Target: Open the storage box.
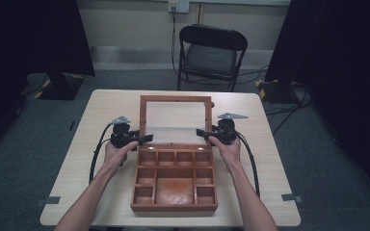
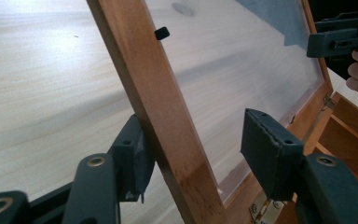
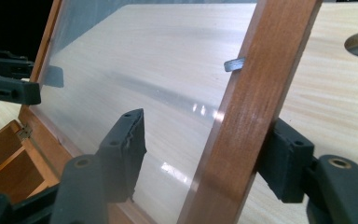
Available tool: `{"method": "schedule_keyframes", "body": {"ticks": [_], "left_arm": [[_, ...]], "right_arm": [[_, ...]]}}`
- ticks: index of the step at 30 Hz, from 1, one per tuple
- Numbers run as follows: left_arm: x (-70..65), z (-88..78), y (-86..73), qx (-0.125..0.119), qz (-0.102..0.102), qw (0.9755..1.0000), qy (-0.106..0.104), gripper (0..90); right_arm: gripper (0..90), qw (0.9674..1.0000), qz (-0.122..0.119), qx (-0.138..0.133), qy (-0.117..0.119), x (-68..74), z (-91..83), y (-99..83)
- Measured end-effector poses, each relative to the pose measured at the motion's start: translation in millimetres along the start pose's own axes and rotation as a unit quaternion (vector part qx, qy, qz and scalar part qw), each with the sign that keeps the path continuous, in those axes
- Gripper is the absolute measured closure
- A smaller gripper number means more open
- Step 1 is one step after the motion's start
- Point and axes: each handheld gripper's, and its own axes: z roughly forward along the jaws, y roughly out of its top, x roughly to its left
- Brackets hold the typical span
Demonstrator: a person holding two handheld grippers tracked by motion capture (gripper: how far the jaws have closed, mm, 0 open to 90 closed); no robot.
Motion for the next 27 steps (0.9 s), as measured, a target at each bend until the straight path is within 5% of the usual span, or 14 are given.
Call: {"method": "schedule_keyframes", "body": {"ticks": [17, 27], "left_arm": [[9.3, 11.8, -7.6, 0.013, -0.045, 0.9988, -0.015, 35.6], [6.8, 15.1, -7.6, 0.032, -0.043, 0.9985, -0.009, 28.6]], "right_arm": [[30.7, 0.9993, 0.029, 0.022, -0.011, -11.7, 5.4, -6.6], [29.2, 0.9988, 0.034, 0.03, -0.018, -12.3, 9.7, -10.8]]}}
